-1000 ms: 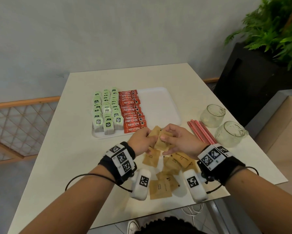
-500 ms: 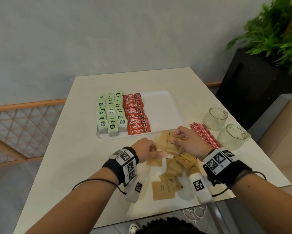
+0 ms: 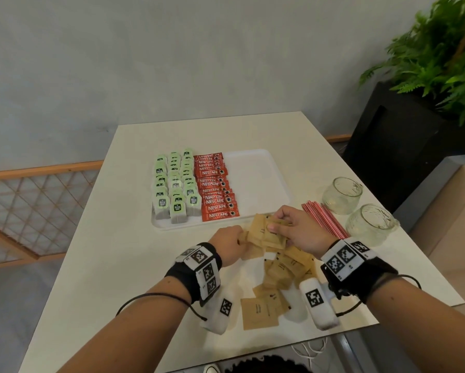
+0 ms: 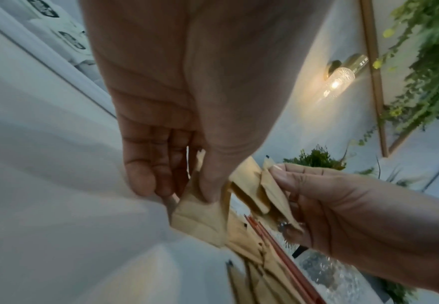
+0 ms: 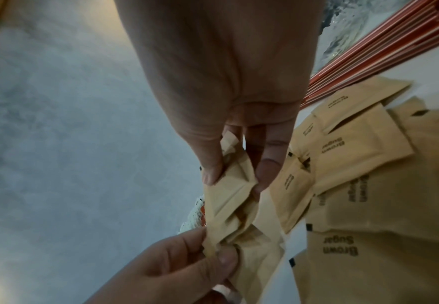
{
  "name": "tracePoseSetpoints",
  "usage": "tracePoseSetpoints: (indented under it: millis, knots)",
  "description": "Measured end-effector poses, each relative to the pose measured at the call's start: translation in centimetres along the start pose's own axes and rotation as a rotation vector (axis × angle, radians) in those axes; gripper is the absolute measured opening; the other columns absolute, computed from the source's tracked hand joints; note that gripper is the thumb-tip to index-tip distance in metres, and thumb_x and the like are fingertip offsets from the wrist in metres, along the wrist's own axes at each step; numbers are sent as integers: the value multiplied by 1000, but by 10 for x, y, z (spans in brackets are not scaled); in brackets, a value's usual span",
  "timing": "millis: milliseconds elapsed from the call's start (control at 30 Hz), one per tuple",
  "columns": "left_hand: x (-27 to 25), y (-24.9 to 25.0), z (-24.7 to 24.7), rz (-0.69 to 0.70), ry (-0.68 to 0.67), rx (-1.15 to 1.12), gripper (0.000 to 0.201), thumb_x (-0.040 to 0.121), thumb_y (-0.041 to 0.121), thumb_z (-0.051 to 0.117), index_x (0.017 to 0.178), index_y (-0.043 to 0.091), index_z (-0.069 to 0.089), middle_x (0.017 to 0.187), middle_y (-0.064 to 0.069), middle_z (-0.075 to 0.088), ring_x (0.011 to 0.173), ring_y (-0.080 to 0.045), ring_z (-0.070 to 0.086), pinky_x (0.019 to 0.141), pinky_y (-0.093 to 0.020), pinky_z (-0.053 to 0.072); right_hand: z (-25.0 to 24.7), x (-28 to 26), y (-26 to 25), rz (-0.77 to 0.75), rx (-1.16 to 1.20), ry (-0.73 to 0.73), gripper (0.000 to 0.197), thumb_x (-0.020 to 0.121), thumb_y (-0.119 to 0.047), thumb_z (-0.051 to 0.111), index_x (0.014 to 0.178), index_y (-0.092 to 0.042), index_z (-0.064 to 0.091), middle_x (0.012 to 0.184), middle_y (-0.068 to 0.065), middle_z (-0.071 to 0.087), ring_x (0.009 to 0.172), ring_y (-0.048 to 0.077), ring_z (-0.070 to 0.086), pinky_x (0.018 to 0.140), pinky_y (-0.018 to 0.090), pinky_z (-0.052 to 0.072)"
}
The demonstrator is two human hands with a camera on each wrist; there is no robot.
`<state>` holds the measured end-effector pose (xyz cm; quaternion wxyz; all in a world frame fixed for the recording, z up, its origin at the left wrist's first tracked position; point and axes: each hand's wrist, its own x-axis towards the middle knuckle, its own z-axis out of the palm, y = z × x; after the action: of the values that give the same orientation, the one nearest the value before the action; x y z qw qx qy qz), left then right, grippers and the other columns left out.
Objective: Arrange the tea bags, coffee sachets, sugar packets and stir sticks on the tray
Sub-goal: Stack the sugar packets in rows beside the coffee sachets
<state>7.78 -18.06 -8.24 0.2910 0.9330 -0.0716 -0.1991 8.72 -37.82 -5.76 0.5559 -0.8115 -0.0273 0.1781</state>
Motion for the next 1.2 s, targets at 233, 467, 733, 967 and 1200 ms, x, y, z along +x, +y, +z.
tracePoseSetpoints:
  millis: [233,467,733,967,1200]
  knots:
    - [3,5,-16,-98,-8,-792,26,83,-7,59,108,-2,53,85,-12,68,79,-21,67,87,-40,57,-1,17,-13,-42,7,-33,11,91,-14,66,91,-8,57,72,-2,64,62,8,58,55,22,47]
    - [1,17,-33,-70,-169,-1291,31,92,4,58,122,-2,60,112,-25,66,99,-35,66,87,-43,57,2,32,-35,-106,-4,-66,14,87,-15,71,94,-4,64,78,2,70,67,9,62,62,20,50]
    - [7,8,-42,-34,-185,-1431,36,93,12,62,127,2,56,111,-19,68,95,-29,70,80,-36,60,3,52,-55,-123,8,-86,17,89,-21,68,90,-4,70,84,6,67,75,12,59,73,25,50]
    - [20,-3,-47,-75,-103,-1516,40,97,30,54,125,3,57,109,-17,71,95,-26,72,72,-30,60,0,70,-59,-83,112,-41,13,91,-18,66,91,-5,66,71,2,56,53,9,42,50,21,37]
    - [45,-13,-53,-162,136,-1500,35,97,16,57,127,-1,54,110,-22,69,90,-30,72,72,-36,62,-5,94,-56,4,344,75,9,91,-7,64,87,-3,57,77,10,64,60,17,65,55,23,55]
